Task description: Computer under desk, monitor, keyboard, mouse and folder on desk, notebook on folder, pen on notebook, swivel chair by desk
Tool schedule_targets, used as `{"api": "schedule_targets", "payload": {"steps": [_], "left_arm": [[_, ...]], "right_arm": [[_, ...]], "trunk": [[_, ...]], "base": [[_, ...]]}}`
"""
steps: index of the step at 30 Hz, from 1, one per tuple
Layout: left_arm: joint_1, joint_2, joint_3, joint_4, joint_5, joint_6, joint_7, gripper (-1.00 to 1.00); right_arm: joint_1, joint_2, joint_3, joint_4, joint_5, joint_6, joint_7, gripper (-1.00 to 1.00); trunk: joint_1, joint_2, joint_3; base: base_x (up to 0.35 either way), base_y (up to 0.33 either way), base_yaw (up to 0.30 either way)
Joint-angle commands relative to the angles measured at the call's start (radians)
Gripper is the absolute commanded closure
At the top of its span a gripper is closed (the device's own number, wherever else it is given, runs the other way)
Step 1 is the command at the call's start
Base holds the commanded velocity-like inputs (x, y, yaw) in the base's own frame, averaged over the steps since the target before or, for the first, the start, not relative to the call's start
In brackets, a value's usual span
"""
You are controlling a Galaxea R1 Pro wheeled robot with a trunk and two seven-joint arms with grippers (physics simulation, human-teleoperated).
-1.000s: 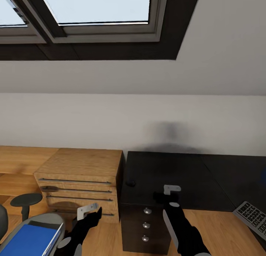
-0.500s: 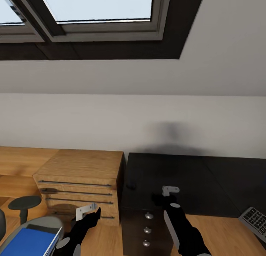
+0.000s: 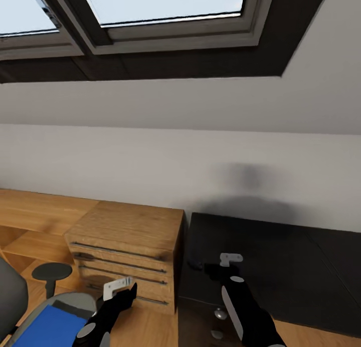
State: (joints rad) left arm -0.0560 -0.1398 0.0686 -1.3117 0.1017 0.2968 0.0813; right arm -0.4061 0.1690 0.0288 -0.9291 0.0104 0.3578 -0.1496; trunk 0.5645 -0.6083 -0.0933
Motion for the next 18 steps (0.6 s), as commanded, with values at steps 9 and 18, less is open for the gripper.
{"api": "schedule_targets", "payload": {"steps": [9, 18], "left_arm": [[-0.001, -0.002, -0.001, 0.013, 0.009, 0.006, 0.004, -1.00], [-0.001, -0.010, -0.011, 0.004, 0.029, 0.003, 0.002, -1.00]], "right_arm": [[0.000, 0.000, 0.019, 0.003, 0.003, 0.007, 0.002, -1.00], [0.022, -0.006, 0.026, -0.016, -0.006, -0.015, 0.027, -1.00]], "trunk": [[0.000, -0.002, -0.007], [0.000, -0.002, -0.008]], "base": [[0.092, 0.000, 0.234], [0.161, 0.000, 0.029]]}}
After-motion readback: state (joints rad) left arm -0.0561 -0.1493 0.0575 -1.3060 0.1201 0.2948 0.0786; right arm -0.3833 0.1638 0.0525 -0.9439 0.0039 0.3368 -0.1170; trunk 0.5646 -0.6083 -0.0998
